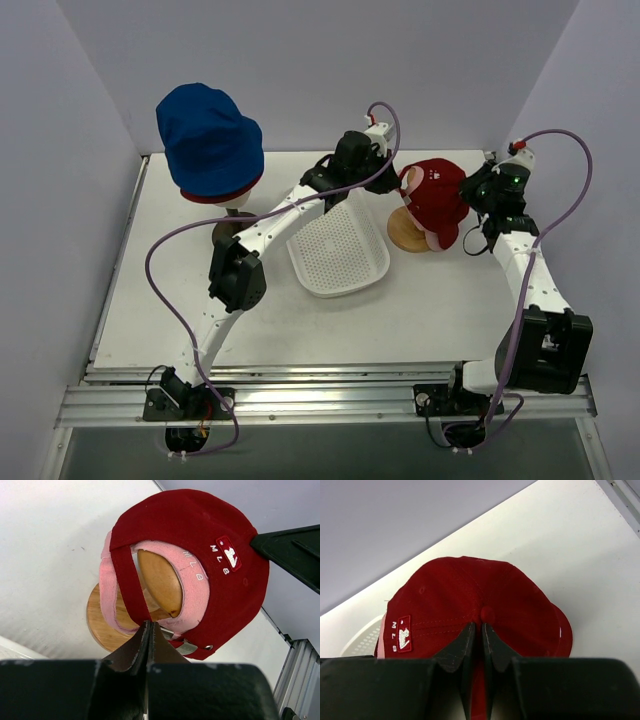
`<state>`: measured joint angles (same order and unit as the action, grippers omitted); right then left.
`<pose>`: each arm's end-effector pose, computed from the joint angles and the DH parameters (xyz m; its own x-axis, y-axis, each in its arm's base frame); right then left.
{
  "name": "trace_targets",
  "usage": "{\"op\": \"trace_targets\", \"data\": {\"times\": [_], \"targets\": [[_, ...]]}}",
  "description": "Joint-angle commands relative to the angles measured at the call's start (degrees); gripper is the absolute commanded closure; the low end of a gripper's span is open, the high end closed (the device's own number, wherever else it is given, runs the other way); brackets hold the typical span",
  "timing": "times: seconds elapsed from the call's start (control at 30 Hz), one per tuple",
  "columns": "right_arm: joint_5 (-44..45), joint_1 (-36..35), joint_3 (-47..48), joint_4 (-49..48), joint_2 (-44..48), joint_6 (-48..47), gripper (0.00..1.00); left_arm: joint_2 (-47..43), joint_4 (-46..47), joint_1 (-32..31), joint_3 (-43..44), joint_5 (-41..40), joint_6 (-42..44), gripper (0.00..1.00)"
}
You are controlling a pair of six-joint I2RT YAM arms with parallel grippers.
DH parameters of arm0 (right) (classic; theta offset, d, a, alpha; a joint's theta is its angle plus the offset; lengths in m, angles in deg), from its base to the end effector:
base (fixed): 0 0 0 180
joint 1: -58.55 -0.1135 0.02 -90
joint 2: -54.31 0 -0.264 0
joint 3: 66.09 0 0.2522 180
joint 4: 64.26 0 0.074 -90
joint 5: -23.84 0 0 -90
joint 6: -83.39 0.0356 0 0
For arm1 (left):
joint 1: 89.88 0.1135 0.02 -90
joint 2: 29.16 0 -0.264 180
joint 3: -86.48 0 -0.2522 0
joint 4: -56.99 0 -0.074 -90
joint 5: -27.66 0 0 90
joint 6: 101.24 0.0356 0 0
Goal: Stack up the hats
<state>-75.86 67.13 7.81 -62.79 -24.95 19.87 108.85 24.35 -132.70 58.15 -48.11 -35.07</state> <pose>0.3274 -0.0433 0.3363 -0.1134 0.4616 -0.8798 0.0360 0.8868 0.4607 0.4077 -0.3897 0.3144 -0.5533 -0.0212 -0.8327 0.6623 0.5952 -0.4552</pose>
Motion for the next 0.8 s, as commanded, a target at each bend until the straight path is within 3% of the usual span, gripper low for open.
{"op": "trace_targets", "data": {"times": [0.0,0.2,0.3,0.77], "targets": [[2.2,0.0,0.5,0.1,4.8,-0.4,1.00,-4.1,3.3,-0.1,0.9,0.8,-0.9,0.98],[2.3,-0.7,-1.3,-1.2,6.1,0.3,0.97,-4.2,3.3,-0.4,1.3,0.3,-1.0,0.98],[2.9,-1.0,-1.3,-1.2,5.5,0.0,1.00,-4.2,3.3,-0.4,1.6,0.3,-1.0,0.98],[5.2,-3.7,0.6,5.8,6.5,3.1,1.00,-3.5,2.1,-0.5,4.9,-2.5,-0.4,0.98]]}}
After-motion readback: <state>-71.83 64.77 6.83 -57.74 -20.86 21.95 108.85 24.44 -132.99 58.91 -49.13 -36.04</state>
